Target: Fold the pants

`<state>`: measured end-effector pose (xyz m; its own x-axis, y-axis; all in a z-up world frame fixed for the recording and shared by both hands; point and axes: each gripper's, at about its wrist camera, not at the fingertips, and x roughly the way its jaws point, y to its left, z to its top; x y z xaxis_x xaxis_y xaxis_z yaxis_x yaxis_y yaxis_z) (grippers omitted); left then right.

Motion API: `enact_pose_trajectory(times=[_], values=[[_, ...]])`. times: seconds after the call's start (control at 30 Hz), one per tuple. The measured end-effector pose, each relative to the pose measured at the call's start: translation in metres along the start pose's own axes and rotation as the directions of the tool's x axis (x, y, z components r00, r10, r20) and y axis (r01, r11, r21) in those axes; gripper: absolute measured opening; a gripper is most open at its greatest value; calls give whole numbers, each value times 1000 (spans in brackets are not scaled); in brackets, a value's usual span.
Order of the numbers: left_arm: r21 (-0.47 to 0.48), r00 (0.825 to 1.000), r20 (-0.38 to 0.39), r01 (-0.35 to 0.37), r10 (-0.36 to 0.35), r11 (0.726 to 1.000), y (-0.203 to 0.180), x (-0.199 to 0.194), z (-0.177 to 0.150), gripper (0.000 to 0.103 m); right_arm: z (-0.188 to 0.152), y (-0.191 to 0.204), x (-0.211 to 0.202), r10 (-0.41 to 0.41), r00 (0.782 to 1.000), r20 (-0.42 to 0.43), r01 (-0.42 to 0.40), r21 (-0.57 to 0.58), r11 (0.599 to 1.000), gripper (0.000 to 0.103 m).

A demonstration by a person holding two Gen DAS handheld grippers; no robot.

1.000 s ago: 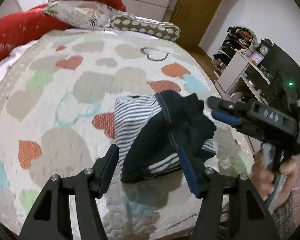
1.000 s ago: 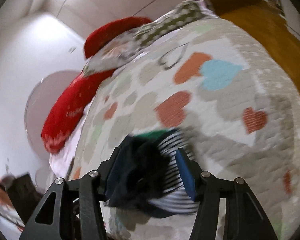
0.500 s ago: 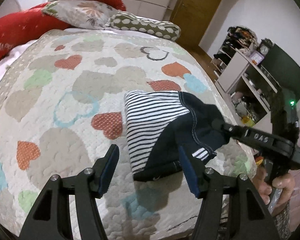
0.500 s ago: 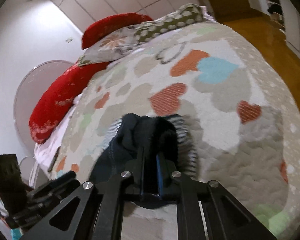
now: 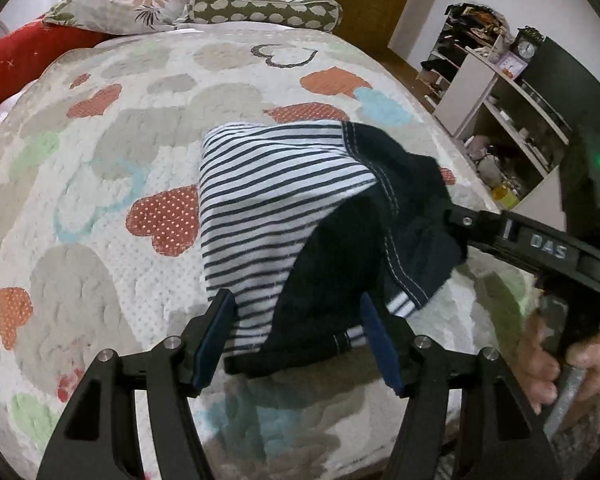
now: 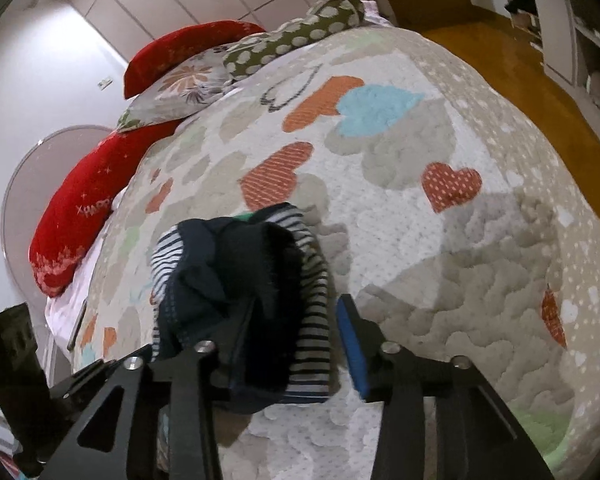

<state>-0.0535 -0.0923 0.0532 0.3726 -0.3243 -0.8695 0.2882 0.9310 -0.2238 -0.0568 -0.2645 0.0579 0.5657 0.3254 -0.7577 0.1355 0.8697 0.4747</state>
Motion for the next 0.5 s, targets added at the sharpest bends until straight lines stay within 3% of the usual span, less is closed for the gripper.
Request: enact_pose_trajectory(times=[0.1, 0.23, 0.3, 0.33, 0.4, 0.47, 0.5], values=[[-7, 1000, 23, 17, -17, 1000, 2, -15, -3, 64, 0, -6, -6, 30, 999, 25, -31, 38, 999, 52], [-22, 997, 70, 45, -44, 999, 5, -31, -9, 64, 4, -4, -32, 69, 986, 151, -80, 64, 995, 52], [-21, 997, 72, 42, -40, 999, 5, -28, -10, 64, 10, 0, -42, 181, 966, 182, -198, 76, 977, 52], [-29, 998, 55, 35, -34, 999, 5, -21, -11, 64, 13, 3, -43, 255, 950, 178, -273, 85, 958, 52], [-44, 999, 21, 46, -45, 998, 5, -9, -14, 64, 25, 12, -36, 440, 888, 131, -455, 121, 882, 52], [-43, 999, 11, 31, -30, 999, 3, 0, -17, 64, 35, 24, -17, 572, 819, 57, -572, 174, 802, 52], [-36, 1000, 13, 22, -21, 999, 1, 3, -18, 64, 40, 32, -3, 604, 797, 11, -594, 199, 779, 52]])
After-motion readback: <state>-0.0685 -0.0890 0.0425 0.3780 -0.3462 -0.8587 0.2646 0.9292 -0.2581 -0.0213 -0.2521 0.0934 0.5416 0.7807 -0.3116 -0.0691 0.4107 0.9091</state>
